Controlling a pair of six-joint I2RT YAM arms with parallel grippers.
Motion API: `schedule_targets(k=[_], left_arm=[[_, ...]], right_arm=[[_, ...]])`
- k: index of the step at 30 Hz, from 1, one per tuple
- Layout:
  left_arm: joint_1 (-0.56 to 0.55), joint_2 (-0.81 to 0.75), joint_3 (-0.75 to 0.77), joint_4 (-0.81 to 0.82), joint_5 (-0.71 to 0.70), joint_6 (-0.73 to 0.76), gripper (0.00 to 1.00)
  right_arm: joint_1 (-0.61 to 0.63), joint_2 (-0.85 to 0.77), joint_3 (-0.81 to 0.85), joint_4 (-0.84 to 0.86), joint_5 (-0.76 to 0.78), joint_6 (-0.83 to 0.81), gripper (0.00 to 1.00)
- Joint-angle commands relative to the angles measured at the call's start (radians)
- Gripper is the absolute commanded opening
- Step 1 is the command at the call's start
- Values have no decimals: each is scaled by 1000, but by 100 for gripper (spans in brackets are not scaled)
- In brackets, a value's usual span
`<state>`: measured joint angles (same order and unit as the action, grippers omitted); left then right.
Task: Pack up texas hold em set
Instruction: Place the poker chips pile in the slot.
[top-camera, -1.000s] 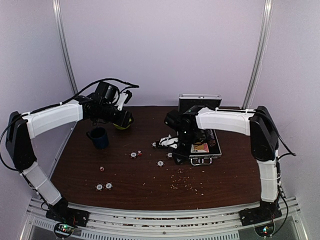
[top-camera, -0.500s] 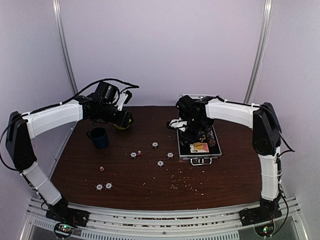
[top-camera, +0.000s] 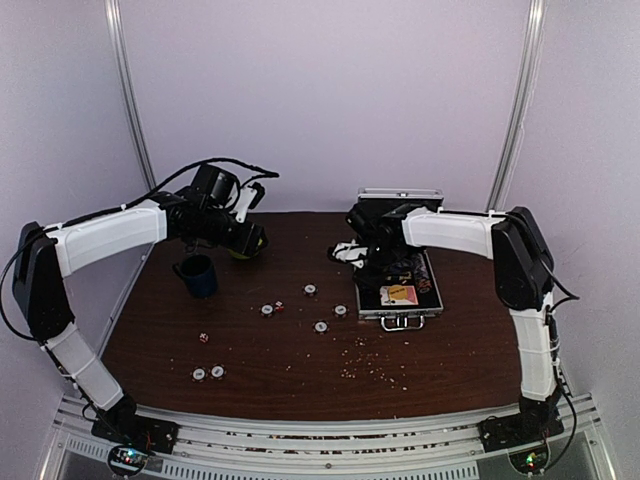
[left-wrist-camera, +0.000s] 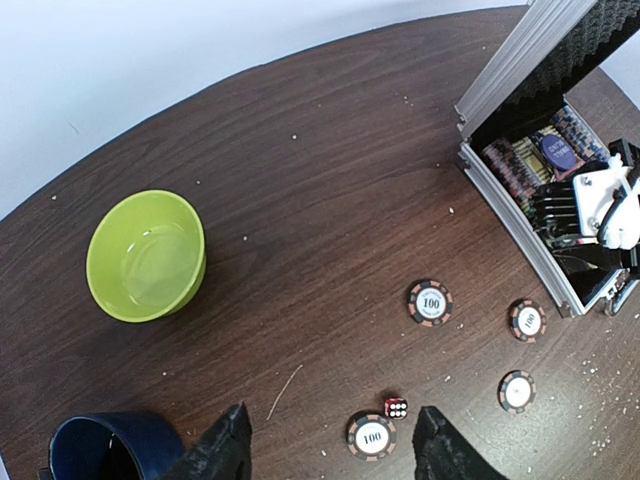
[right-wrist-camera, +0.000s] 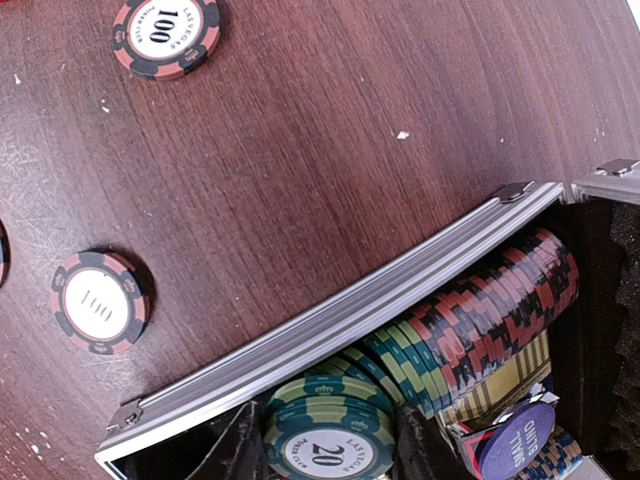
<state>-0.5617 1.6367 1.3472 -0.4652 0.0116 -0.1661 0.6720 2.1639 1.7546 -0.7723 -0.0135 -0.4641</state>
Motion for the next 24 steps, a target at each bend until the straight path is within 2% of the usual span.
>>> schedule_targets(k=[1,6,24], left_arm=[[11,7,17,22,11,10,56],[11,9,16,22,13,11,56],[10,4,15,22,16,10,56]], right_arm=[[-2,2,-21,23,42,-3,23],[-2,-11,-35,35,53,0,38],[-2,-36,-26,11,44,4,52]])
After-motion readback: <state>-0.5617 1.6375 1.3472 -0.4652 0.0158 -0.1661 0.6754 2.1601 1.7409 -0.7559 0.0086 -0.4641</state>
